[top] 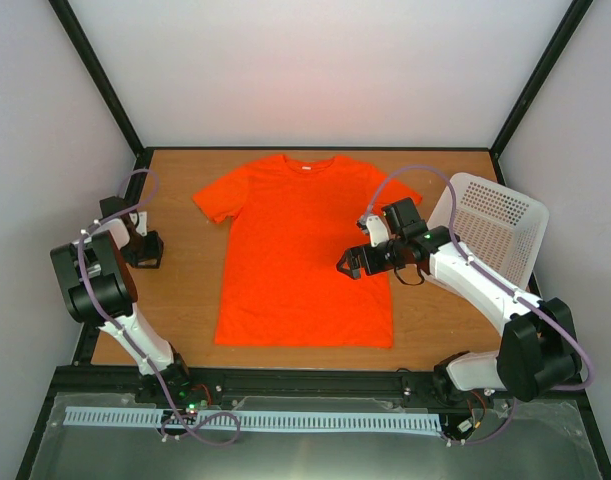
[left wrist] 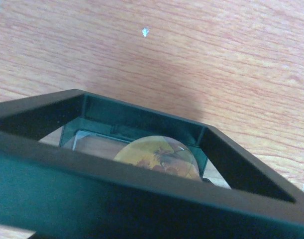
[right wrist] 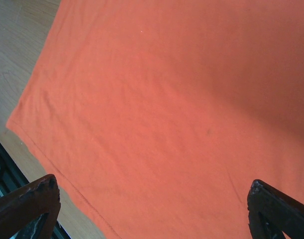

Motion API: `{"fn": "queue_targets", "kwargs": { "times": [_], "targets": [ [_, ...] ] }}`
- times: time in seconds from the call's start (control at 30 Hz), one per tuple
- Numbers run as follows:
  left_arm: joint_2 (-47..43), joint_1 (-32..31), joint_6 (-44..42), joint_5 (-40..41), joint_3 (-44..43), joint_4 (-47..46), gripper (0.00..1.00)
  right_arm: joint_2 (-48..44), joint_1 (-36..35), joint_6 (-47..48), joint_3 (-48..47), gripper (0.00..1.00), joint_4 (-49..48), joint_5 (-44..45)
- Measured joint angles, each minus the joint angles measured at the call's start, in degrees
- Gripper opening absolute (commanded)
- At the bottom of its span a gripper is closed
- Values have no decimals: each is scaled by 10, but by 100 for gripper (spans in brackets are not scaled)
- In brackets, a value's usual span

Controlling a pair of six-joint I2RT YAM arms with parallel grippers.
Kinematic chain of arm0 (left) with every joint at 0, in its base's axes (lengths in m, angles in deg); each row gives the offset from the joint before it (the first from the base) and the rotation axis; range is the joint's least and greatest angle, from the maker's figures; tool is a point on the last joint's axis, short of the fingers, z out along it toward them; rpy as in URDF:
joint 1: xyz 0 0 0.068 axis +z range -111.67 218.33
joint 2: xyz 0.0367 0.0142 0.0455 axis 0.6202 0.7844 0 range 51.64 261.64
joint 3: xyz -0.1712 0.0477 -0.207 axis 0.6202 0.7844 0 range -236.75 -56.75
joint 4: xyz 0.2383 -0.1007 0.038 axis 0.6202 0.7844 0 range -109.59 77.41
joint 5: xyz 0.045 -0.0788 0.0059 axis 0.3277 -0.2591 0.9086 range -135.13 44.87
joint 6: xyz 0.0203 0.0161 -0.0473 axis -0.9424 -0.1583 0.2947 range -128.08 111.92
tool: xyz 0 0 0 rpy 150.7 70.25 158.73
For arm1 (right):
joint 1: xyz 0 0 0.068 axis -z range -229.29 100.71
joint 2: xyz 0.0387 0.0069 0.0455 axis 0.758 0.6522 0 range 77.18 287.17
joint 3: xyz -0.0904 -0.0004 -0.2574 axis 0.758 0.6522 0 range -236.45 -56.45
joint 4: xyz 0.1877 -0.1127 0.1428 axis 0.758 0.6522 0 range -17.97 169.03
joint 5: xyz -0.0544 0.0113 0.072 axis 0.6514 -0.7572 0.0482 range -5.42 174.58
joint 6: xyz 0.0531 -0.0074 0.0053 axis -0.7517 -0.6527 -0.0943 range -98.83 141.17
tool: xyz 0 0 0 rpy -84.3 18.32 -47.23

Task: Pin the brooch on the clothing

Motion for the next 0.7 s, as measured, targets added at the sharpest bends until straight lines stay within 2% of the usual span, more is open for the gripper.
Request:
{"fn": "queue_targets", "kwargs": {
  "times": [0.33, 0.57, 0.7],
  "targets": [
    [-4, -2, 6, -7, -6, 9, 22, -16, 0, 2, 0, 100, 2, 2],
    [-10, -2, 14, -11, -14, 19, 21, -24, 0, 2, 0, 100, 0, 5],
    [-8, -2, 12, -11, -19, 27, 26, -24, 0, 2, 0, 100, 0, 4]
  ]
}}
